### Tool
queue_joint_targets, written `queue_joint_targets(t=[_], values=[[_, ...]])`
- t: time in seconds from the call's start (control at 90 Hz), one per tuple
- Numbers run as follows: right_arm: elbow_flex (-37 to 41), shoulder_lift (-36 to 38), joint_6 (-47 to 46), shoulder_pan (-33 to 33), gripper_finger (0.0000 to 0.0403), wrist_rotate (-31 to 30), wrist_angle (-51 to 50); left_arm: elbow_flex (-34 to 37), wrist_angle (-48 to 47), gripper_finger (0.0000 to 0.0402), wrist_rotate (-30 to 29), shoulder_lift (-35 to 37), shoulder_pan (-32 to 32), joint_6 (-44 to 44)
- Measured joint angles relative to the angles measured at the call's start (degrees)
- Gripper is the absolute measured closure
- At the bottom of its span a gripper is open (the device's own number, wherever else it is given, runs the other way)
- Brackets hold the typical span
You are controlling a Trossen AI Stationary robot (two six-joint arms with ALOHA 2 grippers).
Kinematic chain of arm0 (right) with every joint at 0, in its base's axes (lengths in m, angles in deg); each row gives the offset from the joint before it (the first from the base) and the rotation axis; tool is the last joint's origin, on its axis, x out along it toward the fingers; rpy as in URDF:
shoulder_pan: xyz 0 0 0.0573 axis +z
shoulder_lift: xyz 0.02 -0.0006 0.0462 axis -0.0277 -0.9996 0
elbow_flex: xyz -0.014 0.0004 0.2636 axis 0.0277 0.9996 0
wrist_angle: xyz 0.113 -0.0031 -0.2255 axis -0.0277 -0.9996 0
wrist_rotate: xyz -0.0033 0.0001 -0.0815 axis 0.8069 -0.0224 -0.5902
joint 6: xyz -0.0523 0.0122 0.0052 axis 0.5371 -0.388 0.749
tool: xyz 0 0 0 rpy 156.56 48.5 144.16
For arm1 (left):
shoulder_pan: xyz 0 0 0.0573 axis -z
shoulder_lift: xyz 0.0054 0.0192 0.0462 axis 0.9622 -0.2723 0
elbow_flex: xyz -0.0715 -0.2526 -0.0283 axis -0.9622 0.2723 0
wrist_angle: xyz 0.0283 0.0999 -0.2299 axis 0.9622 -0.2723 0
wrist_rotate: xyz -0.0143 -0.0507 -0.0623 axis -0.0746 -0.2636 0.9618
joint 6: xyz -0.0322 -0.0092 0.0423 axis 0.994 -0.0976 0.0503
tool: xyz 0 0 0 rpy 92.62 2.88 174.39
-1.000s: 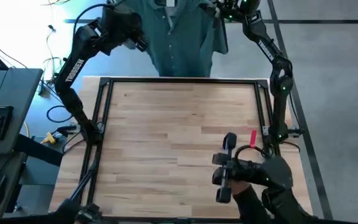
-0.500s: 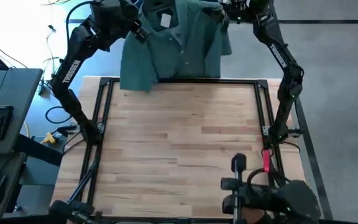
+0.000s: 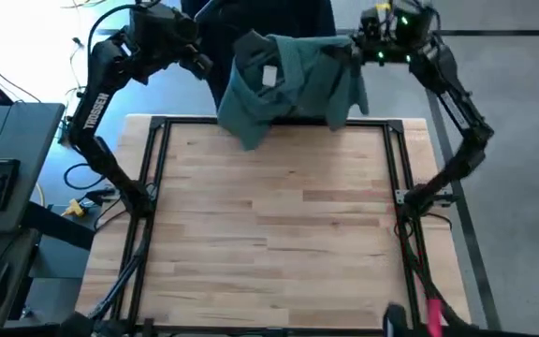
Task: Hang clothes
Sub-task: Unhang the hangered light blue polo shirt from the hanger racked
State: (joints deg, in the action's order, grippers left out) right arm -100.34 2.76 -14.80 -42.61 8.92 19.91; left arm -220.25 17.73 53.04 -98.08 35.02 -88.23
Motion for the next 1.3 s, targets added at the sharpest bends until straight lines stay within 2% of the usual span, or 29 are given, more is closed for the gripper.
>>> queue_joint_targets(t=[0.144, 0.267, 0.467, 0.578, 0.656, 0.789, 0.867, 0.978, 1.111, 1.2, 1.3], values=[[9.7, 7.6, -13.1, 7.1, 0.0397, -11.2, 19.1, 0.0, 2.9, 0.0287, 1.9, 1.8, 0.6, -1.2], [12.1, 9.6, -17.2, 13.8, 0.0401, -18.4, 29.1, 0.0, 8.8, 0.0287, 5.9, 4.4, 1.9, -2.1], [7.9, 9.7, -16.7, 25.1, 0.0401, -21.5, 31.2, 0.0, 15.9, 0.0287, 10.4, 9.0, 5.5, -0.7], [6.3, 10.5, -14.1, 30.4, 0.0401, -27.0, 30.8, 0.0, 18.4, 0.0287, 10.8, 11.6, 8.1, 2.3], [7.0, 12.6, -12.6, 32.6, 0.0401, -30.3, 25.7, -0.1, 18.9, 0.0287, 9.9, 12.9, 9.7, 3.7], [13.6, 16.8, -13.1, 36.7, 0.0401, -38.2, 8.6, -0.1, 16.6, 0.0287, 5.1, 13.6, 12.7, 7.2], [22.2, 19.6, -14.5, 38.6, 0.0401, -40.8, 6.4, -0.1, 12.9, 0.0287, 1.7, 13.1, 14.4, 9.2], [37.6, 24.9, -18.5, 39.6, 0.0401, -41.4, 12.6, 0.0, 4.2, 0.0287, -0.1, 11.3, 17.3, 14.2], [52.1, 30.4, -21.9, 40.3, 0.0401, -43.0, 31.4, 0.0, -3.4, 0.0292, -2.0, 7.8, 25.3, 19.9], [58.3, 32.4, -20.1, 42.3, 0.0401, -48.0, 40.2, 0.4, -10.7, 0.0309, -11.3, 5.0, 32.5, 26.2], [60.7, 35.0, -17.1, 43.2, 0.0401, -54.4, 41.9, 3.5, -15.6, 0.0331, -24.4, 3.3, 39.8, 35.8]])
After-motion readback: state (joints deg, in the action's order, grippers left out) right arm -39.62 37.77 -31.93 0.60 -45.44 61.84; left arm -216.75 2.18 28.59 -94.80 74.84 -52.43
